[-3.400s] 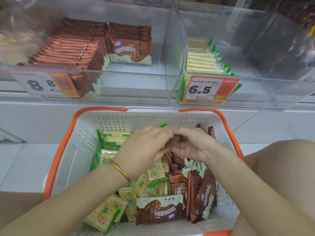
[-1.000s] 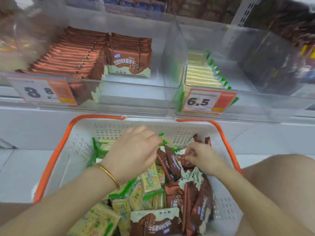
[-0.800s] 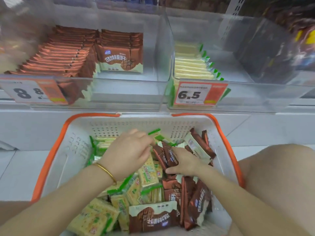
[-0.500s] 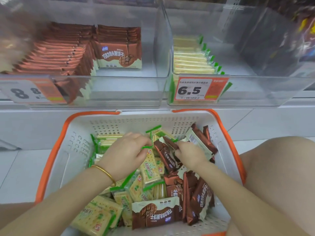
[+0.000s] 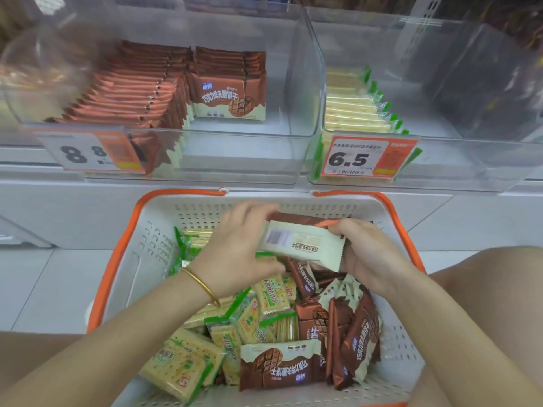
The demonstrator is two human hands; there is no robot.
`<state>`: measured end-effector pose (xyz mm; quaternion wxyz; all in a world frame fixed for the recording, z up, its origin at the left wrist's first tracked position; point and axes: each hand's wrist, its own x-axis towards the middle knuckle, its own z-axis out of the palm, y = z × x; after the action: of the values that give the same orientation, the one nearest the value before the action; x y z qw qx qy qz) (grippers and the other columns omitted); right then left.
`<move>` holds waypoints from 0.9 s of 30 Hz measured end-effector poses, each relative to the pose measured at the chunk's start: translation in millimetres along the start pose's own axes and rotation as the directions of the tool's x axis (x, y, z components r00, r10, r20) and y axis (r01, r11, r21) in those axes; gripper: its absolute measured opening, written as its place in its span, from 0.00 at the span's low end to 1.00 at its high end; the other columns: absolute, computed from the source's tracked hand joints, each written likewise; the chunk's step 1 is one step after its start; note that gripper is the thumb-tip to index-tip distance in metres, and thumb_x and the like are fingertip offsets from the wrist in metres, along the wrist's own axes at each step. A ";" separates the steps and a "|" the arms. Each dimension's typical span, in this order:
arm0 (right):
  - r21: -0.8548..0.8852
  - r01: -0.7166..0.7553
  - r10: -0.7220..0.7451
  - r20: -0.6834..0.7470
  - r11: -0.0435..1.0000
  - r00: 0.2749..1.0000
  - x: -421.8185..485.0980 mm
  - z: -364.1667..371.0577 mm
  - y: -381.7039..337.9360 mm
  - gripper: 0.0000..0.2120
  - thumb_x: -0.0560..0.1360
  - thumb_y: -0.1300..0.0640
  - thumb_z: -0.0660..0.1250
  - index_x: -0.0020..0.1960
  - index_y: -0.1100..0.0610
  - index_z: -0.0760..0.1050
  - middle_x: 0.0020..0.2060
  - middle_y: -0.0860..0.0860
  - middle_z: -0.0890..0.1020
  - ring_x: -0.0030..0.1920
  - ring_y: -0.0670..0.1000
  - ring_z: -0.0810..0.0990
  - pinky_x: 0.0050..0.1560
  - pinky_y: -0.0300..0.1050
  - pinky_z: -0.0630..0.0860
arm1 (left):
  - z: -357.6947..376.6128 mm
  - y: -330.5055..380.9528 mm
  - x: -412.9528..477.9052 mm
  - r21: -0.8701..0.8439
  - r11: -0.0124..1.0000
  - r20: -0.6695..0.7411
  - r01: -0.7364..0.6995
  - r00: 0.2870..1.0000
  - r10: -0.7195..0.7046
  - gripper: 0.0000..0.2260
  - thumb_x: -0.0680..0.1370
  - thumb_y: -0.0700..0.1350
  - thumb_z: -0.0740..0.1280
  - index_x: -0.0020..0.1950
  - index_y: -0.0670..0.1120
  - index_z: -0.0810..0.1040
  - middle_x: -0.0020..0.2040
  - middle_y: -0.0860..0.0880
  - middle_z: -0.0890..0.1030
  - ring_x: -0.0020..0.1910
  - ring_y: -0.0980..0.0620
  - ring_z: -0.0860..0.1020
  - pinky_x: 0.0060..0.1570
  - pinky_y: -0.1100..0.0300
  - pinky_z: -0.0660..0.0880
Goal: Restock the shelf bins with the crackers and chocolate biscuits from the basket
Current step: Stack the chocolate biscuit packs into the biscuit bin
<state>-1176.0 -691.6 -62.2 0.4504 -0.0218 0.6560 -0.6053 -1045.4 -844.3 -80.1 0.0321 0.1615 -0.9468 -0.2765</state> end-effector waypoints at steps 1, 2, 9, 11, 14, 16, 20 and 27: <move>0.047 0.007 -0.009 0.041 0.999 0.999 -3.0 5.9 -1.6 0.09 0.80 0.65 0.56 0.52 0.66 0.74 0.48 0.65 0.82 0.46 0.61 0.83 0.37 0.51 0.82 | -2.3 2.9 -3.8 0.142 0.985 0.030 -0.102 0.995 0.099 0.41 0.69 0.60 0.71 0.75 0.56 0.53 0.72 0.56 0.58 0.70 0.55 0.57 0.68 0.61 0.54; 0.077 0.010 -0.017 0.090 0.997 0.996 -6.1 11.8 -3.8 0.10 0.79 0.64 0.57 0.53 0.67 0.74 0.49 0.65 0.82 0.45 0.60 0.83 0.38 0.51 0.83 | -3.1 4.7 -6.6 0.254 0.952 0.043 -0.172 0.985 0.167 0.40 0.70 0.61 0.70 0.76 0.57 0.52 0.72 0.57 0.59 0.70 0.55 0.57 0.68 0.60 0.55; -0.346 0.179 -0.146 0.120 0.921 0.982 -18.9 27.1 -23.5 0.21 0.80 0.45 0.56 0.50 0.61 0.77 0.38 0.58 0.83 0.37 0.53 0.81 0.35 0.47 0.78 | -21.4 -2.3 1.6 -0.554 0.825 0.021 0.112 0.992 -0.121 0.11 0.75 0.36 0.67 0.54 0.50 0.76 0.52 0.51 0.82 0.52 0.52 0.80 0.56 0.53 0.76; -0.558 0.289 -0.310 0.059 0.778 0.949 -14.5 26.7 -23.9 0.13 0.79 0.48 0.61 0.47 0.57 0.77 0.38 0.54 0.81 0.38 0.51 0.79 0.40 0.48 0.77 | -28.2 0.9 0.7 -0.749 0.637 0.118 0.185 0.982 -0.147 0.12 0.75 0.32 0.65 0.53 0.47 0.77 0.52 0.49 0.83 0.52 0.50 0.81 0.54 0.54 0.78; -0.596 0.350 -0.351 0.119 0.723 0.929 -11.4 28.7 -25.6 0.10 0.78 0.50 0.62 0.50 0.54 0.78 0.46 0.52 0.83 0.47 0.52 0.81 0.50 0.52 0.77 | -32.1 6.2 -1.4 -0.877 0.426 0.205 0.223 0.975 -0.088 0.12 0.76 0.30 0.62 0.54 0.43 0.77 0.51 0.48 0.84 0.49 0.50 0.82 0.47 0.59 0.79; -0.471 0.338 -0.281 0.189 0.815 0.941 -15.2 33.4 -28.7 0.10 0.79 0.52 0.61 0.52 0.55 0.78 0.46 0.51 0.84 0.46 0.49 0.83 0.49 0.49 0.79 | -35.4 8.5 -1.6 -0.916 0.331 0.220 0.227 0.974 -0.061 0.12 0.75 0.31 0.62 0.55 0.43 0.76 0.49 0.49 0.84 0.47 0.52 0.82 0.45 0.60 0.79; -0.424 0.432 -0.346 0.268 0.796 0.899 -19.1 44.3 -34.4 0.05 0.76 0.57 0.66 0.51 0.55 0.78 0.47 0.54 0.84 0.45 0.53 0.84 0.47 0.49 0.81 | -42.2 8.0 -1.8 -0.946 0.246 0.213 0.211 0.977 -0.018 0.17 0.69 0.37 0.68 0.57 0.44 0.76 0.49 0.49 0.84 0.47 0.53 0.82 0.43 0.61 0.79; -0.351 0.476 -0.412 0.244 0.806 0.878 -15.4 85.0 -113.1 0.06 0.75 0.59 0.68 0.41 0.61 0.76 0.34 0.57 0.80 0.28 0.49 0.77 0.29 0.40 0.75 | -94.8 -1.9 6.1 -0.859 0.509 -0.138 -0.048 0.980 -0.140 0.05 0.74 0.45 0.68 0.46 0.44 0.77 0.38 0.51 0.81 0.33 0.57 0.77 0.29 0.65 0.73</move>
<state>-1172.8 -778.8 50.3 0.3312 -0.3142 0.7049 -0.5428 -1036.5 -896.5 -1.2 0.1905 0.1751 -0.6735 -0.6925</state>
